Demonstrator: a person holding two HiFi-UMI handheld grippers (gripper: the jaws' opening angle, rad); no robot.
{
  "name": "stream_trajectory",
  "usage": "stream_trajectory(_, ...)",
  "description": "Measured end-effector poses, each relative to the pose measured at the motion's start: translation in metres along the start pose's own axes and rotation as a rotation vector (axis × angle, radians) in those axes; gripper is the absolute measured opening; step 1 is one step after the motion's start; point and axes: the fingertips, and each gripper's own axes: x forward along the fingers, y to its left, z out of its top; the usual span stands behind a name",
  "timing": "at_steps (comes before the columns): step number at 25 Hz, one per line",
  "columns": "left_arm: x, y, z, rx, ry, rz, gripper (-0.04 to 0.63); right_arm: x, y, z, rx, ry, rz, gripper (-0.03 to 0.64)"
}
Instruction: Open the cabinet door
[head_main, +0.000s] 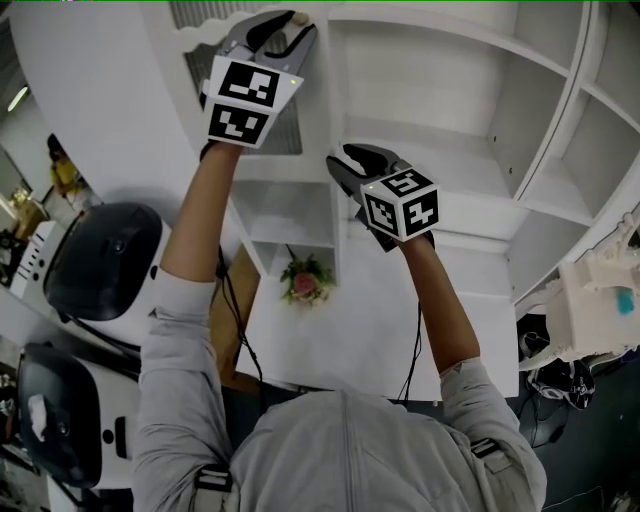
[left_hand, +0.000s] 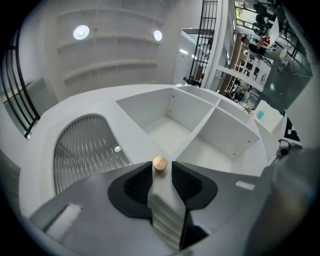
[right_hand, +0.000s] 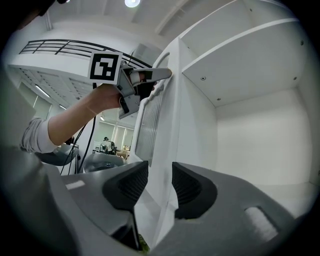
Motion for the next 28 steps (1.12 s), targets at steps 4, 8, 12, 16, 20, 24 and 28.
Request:
stream_trajectory(4, 0.002, 0.002, 0.007, 0.008, -0.01, 0.025, 0.101, 0.001, -0.001, 0.002, 0.001, 0.0, -0.004, 0.153)
stream_trajectory(8, 0.001, 0.005, 0.006, -0.001, 0.009, 0.057, 0.094, 0.002, -0.002, 0.001, 0.017, 0.002, -0.001, 0.153)
stream_trajectory(12, -0.002, 0.005, 0.009, -0.029, -0.002, 0.066, 0.091, 0.006, -0.005, 0.001, 0.042, 0.006, 0.009, 0.153)
stream_trajectory(16, -0.011, 0.005, 0.013, -0.065, -0.041, 0.077, 0.091, 0.014, -0.008, 0.0, 0.08, -0.001, 0.01, 0.153)
stream_trajectory(20, -0.021, 0.006, 0.016, -0.073, -0.06, 0.073, 0.091, 0.019, -0.001, -0.004, 0.09, -0.016, 0.033, 0.153)
stream_trajectory(24, -0.03, 0.007, 0.019, -0.099, -0.09, 0.083, 0.091, 0.022, 0.014, -0.009, 0.073, 0.002, 0.069, 0.14)
stream_trajectory(28, -0.04, 0.01, 0.028, -0.118, -0.104, 0.073, 0.091, 0.017, 0.028, -0.008, 0.038, 0.036, 0.074, 0.107)
